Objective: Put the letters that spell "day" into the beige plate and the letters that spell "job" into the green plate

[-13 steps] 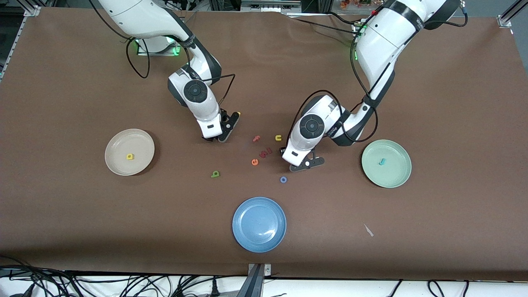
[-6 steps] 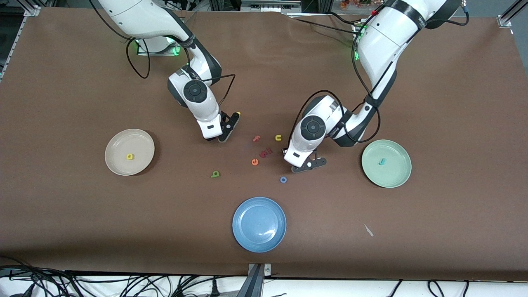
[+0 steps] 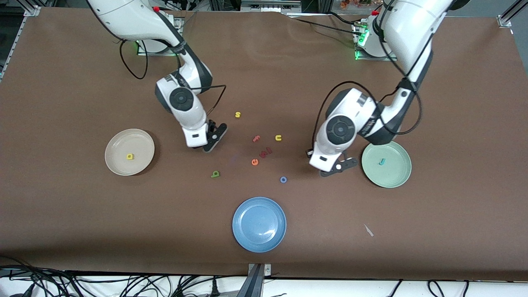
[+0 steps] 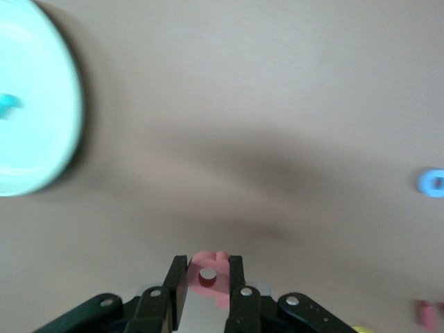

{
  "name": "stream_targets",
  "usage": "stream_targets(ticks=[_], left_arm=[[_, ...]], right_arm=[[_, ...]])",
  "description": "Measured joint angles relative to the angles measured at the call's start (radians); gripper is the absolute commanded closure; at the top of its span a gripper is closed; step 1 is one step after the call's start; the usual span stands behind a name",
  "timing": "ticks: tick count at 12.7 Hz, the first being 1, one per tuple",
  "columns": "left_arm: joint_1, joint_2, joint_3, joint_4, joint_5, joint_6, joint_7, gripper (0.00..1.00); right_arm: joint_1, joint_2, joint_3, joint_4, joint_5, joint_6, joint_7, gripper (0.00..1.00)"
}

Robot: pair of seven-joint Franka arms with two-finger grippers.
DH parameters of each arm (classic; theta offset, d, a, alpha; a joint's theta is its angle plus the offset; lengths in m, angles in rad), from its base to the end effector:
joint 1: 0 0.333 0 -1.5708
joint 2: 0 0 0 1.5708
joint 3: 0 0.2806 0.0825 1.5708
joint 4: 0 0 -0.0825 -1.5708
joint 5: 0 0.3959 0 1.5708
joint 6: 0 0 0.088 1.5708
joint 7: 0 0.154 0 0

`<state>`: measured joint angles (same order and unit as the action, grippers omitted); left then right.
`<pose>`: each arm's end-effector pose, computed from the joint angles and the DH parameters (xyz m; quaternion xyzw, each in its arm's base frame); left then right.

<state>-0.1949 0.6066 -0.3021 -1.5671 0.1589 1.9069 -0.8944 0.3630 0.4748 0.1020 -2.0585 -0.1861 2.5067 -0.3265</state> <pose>0.5837 -0.2830 0.2021 -0.9771 -0.1765 0.1012 0.0632 0.5187 0.2602 0.1123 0.8929 0.4491 -0.0084 0.0316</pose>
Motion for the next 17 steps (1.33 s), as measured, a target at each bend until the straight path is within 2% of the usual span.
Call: stream_targets(ticks=[2,5,7,9,10,11,14,15,17], left_arm=[[0.071,-0.006,0.003,-0.009,0.003,-0.079,0.123,1.00],[0.184,-0.006,0.006,-0.023,0.003,-0.118,0.269,1.00],[0.244,-0.006,0.008,-0.035,0.025,-0.121,0.339,1.00],[0.311,0.002,0.008,-0.049,0.040,-0.121,0.424,1.00],[0.333,0.010,0.008,-0.057,0.040,-0.119,0.449,1.00],[0.346,0.023,0.008,-0.066,0.049,-0.109,0.455,1.00],[0.374,0.067,0.008,-0.126,0.125,0.001,0.455,1.00],[0.382,0.077,0.008,-0.148,0.131,0.040,0.455,0.85],[0.399,0.083,0.007,-0.167,0.134,0.070,0.456,0.00]], right_arm=[[-0.006,-0.053,-0.059,0.005,0.000,-0.100,0.003,1.00],[-0.008,-0.133,-0.172,0.003,0.000,-0.235,0.006,1.00],[-0.009,-0.149,-0.248,-0.004,0.010,-0.269,0.008,1.00],[-0.015,-0.137,-0.323,-0.017,0.073,-0.270,0.006,0.99],[-0.029,-0.126,-0.342,-0.020,0.100,-0.267,0.004,0.45],[-0.043,-0.113,-0.348,-0.020,0.114,-0.263,0.004,0.00],[-0.049,-0.093,-0.342,-0.002,0.134,-0.260,0.004,0.00],[-0.043,-0.093,-0.327,0.016,0.136,-0.274,0.004,0.00],[-0.024,-0.084,-0.281,0.081,0.140,-0.332,0.005,0.00]])
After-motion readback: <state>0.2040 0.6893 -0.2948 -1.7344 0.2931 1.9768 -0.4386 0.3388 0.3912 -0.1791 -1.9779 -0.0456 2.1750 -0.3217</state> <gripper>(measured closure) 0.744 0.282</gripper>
